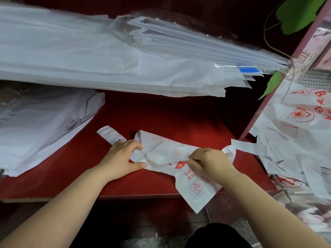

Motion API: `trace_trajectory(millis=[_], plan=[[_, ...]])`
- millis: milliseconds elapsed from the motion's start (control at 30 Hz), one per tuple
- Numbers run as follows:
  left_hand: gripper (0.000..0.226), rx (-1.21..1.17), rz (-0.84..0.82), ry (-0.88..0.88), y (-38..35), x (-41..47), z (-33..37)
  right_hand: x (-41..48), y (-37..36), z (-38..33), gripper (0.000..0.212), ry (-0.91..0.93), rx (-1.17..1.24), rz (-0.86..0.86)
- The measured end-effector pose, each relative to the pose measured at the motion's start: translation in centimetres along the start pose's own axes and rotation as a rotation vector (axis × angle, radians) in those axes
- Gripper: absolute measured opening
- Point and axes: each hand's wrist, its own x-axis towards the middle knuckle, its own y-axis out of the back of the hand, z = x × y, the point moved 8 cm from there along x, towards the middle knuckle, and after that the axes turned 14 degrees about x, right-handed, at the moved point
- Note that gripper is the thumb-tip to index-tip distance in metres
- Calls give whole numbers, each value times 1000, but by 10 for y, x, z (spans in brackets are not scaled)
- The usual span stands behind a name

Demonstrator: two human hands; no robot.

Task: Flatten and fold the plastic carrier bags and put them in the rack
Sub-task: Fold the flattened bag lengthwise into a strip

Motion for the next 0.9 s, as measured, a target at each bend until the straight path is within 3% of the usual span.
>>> trace_trajectory(millis=[100, 200, 333, 467, 633, 767, 900], plan=[[61, -44, -48, -1, 2, 2, 0, 0, 12, 13, 27, -159, 197, -43], [85, -75, -83, -4, 6, 8, -9, -3, 31, 33, 40, -357, 412, 93], [83, 31, -45, 164, 12, 11, -29, -18, 41, 72, 42, -677, 793, 266], [68, 191, -60, 353, 9, 10, -33, -33, 26, 86, 23, -867, 839, 132], [77, 378, -95, 384, 8, 11, -14, -35, 12, 84, 22, -883, 980, 71], [65, 412, -80, 373, 13, 17, -4, -27, 11, 84, 15, -878, 969, 94], [72, 399, -66, 441, 15, 7, -11, -25, 6, 85, 9, -872, 960, 100]])
